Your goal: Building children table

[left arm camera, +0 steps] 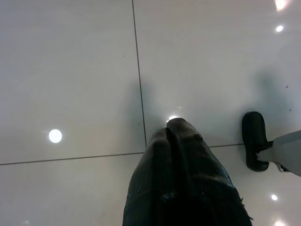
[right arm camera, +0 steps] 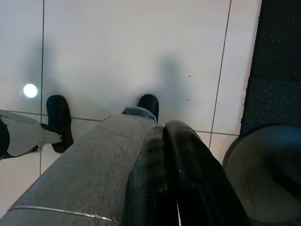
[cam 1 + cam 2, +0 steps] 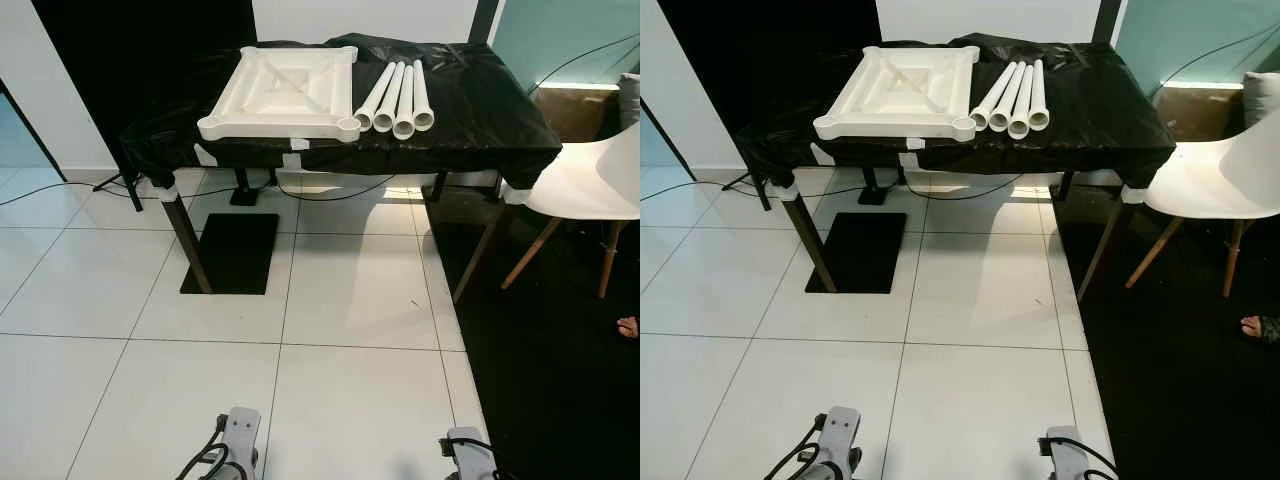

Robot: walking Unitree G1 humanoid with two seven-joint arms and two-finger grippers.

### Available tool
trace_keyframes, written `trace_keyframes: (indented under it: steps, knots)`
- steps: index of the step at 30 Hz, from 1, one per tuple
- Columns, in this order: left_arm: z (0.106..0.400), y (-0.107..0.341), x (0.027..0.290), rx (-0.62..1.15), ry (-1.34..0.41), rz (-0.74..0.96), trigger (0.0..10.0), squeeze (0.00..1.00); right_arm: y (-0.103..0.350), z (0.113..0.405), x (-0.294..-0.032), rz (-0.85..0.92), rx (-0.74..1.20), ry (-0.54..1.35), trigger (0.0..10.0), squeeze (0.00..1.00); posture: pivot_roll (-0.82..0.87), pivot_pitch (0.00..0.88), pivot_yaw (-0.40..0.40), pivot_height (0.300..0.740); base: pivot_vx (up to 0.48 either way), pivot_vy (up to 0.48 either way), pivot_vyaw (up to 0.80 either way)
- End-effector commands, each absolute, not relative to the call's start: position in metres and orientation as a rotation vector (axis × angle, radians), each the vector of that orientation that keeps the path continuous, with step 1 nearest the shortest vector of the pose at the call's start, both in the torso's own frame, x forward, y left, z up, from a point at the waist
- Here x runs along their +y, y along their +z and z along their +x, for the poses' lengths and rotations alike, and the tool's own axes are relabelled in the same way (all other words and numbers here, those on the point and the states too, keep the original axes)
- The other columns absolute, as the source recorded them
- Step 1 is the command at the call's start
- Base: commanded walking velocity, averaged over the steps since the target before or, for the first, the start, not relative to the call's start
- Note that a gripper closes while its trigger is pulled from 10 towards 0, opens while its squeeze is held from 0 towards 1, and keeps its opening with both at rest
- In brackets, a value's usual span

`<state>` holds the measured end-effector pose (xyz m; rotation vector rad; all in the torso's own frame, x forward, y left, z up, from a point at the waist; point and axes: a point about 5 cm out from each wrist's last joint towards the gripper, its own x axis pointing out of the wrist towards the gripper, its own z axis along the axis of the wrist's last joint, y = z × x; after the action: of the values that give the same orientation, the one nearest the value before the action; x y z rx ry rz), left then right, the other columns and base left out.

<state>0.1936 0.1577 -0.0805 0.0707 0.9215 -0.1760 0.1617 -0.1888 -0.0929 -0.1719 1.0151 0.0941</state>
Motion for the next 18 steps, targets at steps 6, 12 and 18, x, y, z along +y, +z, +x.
trace_keyframes:
  steps: [6, 12, 18]
  knots:
    - [0.187, -0.084, 0.160, 0.937, -0.166, 0.027, 10.0, 1.00, -0.096, 0.155, -0.189, -0.170, 1.039, 0.101, 10.0, 1.00, 0.02, 0.000, 0.002, 0.740, 0.000, 0.000, 0.00]
    - [0.193, -0.080, 0.160, 0.904, -0.165, 0.016, 10.0, 1.00, -0.093, 0.162, -0.190, -0.166, 1.006, 0.096, 10.0, 1.00, 0.02, 0.000, 0.002, 0.740, 0.000, 0.000, 0.00]
    - [0.202, -0.074, 0.160, 0.850, -0.162, -0.003, 10.0, 1.00, -0.089, 0.169, -0.192, -0.151, 0.962, 0.084, 10.0, 1.00, 0.02, 0.000, 0.003, 0.740, 0.000, 0.000, 0.00]
